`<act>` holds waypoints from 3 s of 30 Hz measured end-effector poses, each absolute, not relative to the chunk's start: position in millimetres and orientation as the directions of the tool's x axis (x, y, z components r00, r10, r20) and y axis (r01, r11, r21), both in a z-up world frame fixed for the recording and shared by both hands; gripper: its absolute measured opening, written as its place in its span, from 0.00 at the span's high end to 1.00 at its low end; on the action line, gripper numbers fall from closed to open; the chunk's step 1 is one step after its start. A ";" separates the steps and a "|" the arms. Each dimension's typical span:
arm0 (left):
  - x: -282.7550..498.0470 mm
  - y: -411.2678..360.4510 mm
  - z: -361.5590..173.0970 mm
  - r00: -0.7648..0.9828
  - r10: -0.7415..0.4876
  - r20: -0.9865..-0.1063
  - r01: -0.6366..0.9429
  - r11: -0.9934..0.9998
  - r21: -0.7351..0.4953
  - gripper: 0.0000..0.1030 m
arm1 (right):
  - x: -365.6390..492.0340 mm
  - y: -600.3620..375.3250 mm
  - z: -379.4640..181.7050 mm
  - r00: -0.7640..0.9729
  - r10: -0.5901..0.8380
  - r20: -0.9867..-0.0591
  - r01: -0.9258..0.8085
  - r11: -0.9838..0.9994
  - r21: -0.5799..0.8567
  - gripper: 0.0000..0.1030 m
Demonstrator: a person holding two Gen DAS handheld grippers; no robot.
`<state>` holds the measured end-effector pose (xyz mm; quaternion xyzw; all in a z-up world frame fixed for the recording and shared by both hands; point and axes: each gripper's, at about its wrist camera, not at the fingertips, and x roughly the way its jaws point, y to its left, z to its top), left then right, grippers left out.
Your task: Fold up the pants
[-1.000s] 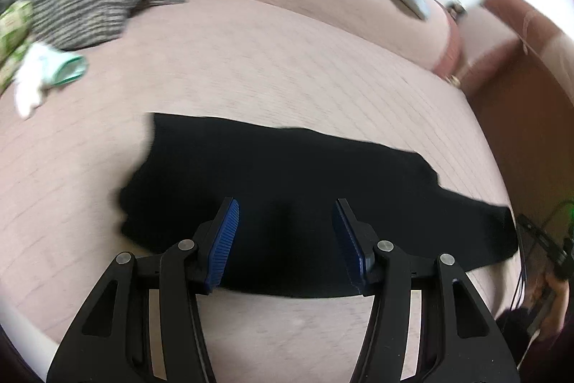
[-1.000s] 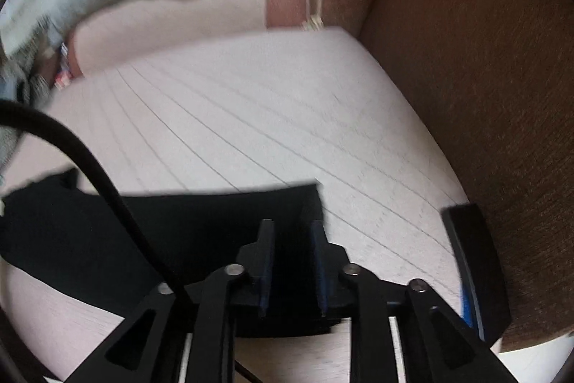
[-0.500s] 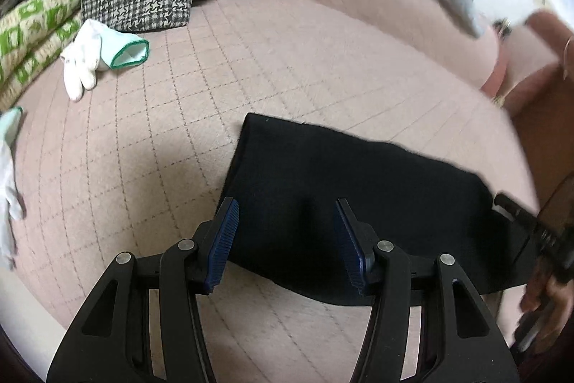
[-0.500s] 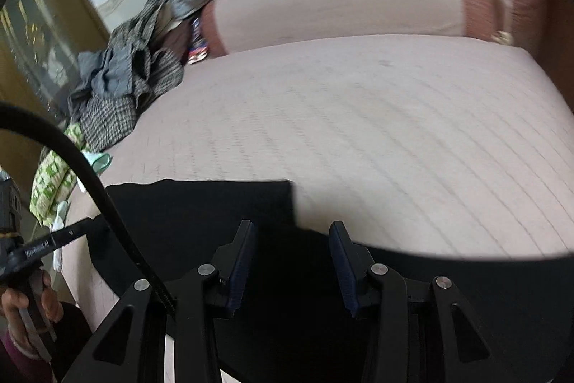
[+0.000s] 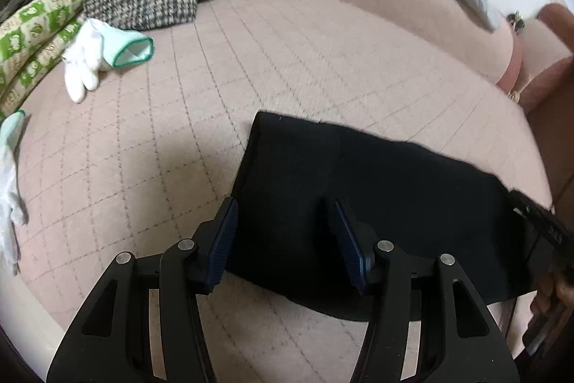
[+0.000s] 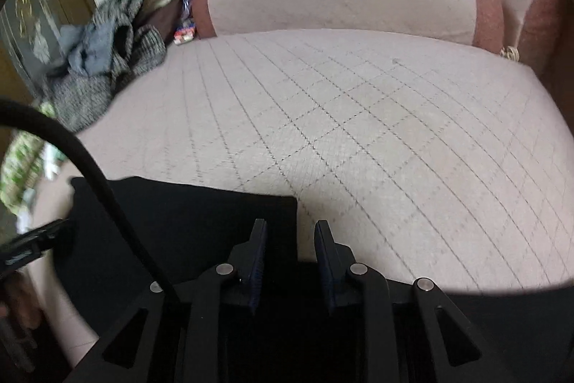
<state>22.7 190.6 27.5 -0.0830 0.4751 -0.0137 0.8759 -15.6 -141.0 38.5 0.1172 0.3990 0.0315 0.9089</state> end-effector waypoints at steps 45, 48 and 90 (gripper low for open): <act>30.5 -190.0 25.5 0.044 -0.621 -0.783 0.682 0.591 -0.430 0.47 | -231.3 -331.8 -6.4 0.728 0.052 -0.683 0.407 0.770 0.492 0.57; 32.0 -229.0 24.6 -0.015 -0.630 -0.776 0.715 0.536 -0.449 0.47 | -234.3 -331.5 -9.0 0.741 0.050 -0.670 0.394 0.775 0.494 0.57; 43.1 -171.6 109.4 0.022 -0.825 -0.565 0.739 0.394 -0.547 0.88 | -214.0 -241.4 94.6 0.903 0.132 -0.409 0.065 0.899 0.434 0.91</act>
